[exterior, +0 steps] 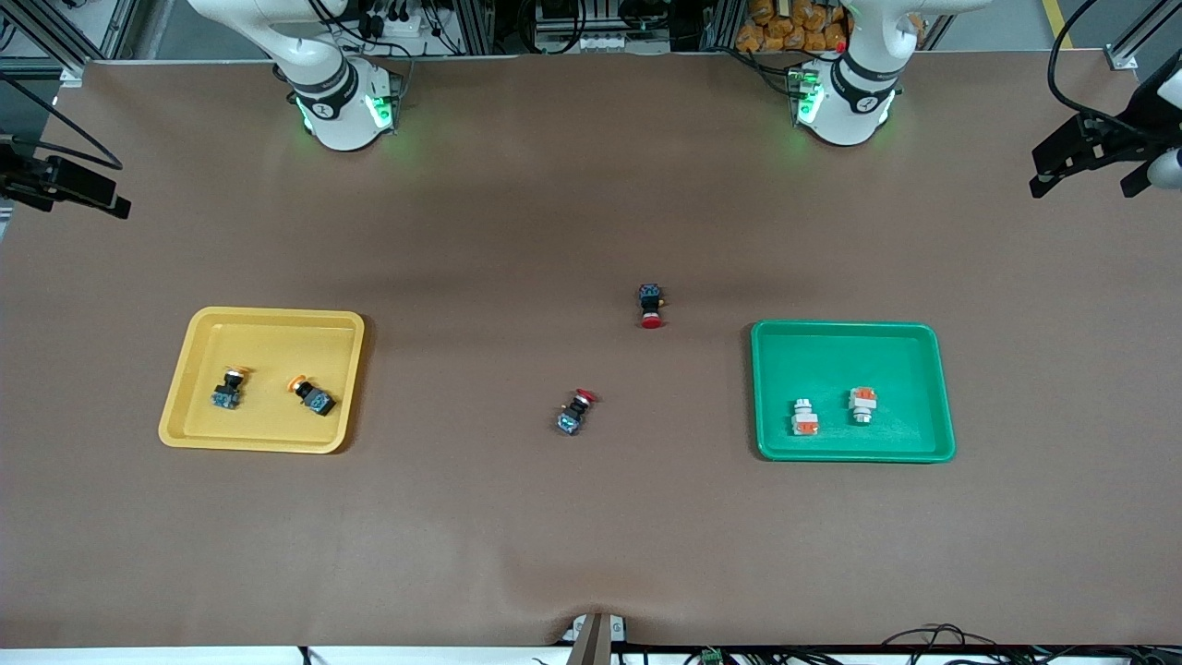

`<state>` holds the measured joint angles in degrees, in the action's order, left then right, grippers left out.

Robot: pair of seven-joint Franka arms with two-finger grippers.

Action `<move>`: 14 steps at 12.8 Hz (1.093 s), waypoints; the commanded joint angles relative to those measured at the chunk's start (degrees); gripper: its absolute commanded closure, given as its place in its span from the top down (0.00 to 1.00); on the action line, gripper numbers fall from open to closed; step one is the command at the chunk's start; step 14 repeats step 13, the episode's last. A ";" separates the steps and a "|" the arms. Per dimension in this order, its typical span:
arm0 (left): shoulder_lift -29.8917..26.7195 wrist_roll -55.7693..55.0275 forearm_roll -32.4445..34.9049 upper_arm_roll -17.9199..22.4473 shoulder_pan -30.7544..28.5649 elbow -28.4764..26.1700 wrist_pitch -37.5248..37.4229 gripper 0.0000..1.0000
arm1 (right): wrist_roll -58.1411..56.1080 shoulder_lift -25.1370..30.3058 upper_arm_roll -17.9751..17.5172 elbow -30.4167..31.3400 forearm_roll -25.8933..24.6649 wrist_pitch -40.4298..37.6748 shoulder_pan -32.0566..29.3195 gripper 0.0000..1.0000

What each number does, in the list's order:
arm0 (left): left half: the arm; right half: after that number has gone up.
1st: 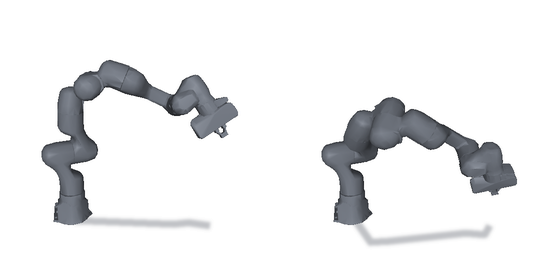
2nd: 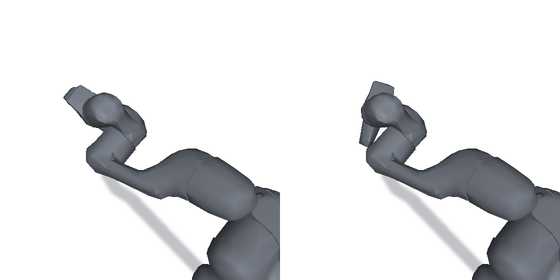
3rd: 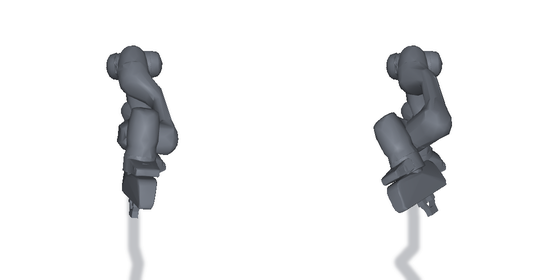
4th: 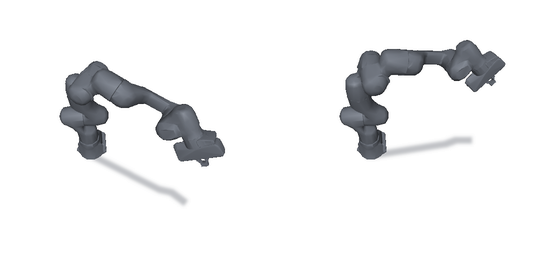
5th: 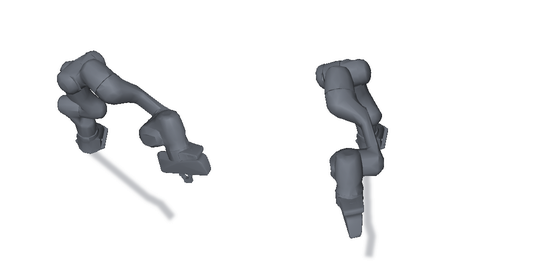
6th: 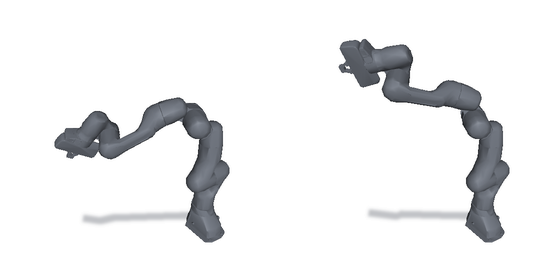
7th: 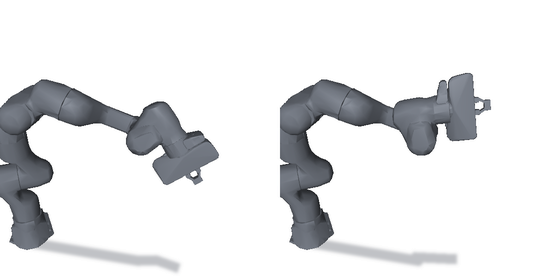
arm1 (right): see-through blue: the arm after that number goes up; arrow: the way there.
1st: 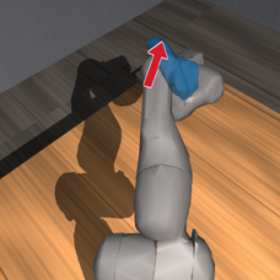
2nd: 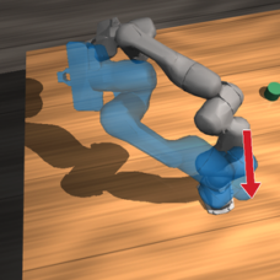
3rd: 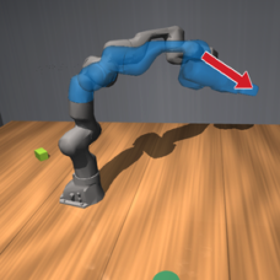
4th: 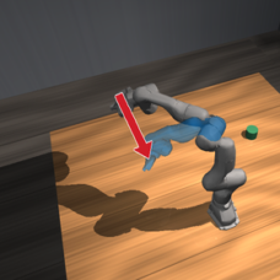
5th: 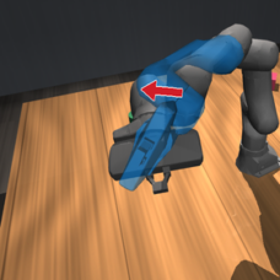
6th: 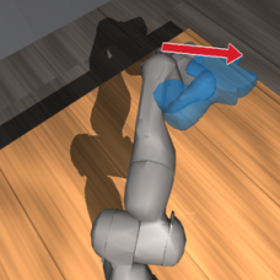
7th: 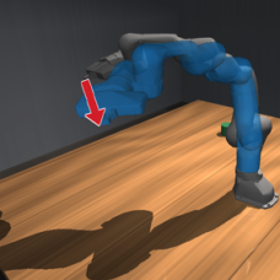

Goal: Place green and yellow buttons in trays

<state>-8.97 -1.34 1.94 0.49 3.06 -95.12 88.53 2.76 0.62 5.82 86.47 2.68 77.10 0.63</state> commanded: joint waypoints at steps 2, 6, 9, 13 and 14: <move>1.41 -0.07 -1.23 0.30 0.11 1.61 -0.46 1.00 | 0.76 1.58 -0.02 1.15 -1.01 0.07 0.33 1.00; 1.68 0.02 -3.78 0.30 -1.73 1.61 -0.46 1.00 | 0.67 1.58 -0.02 1.07 -1.19 0.24 0.42 1.00; 1.94 -0.07 -3.87 0.30 -1.74 1.96 -0.46 1.00 | 0.32 1.49 -0.11 0.37 -2.68 0.51 0.42 1.00; 3.00 0.02 -3.87 0.13 -1.56 3.01 -0.55 1.00 | 0.14 1.32 -0.37 0.45 -2.68 1.65 0.42 1.00; 3.00 0.02 -3.87 0.13 -1.56 3.01 -0.55 1.00 | 0.14 1.32 -0.37 0.45 -2.68 1.65 0.42 1.00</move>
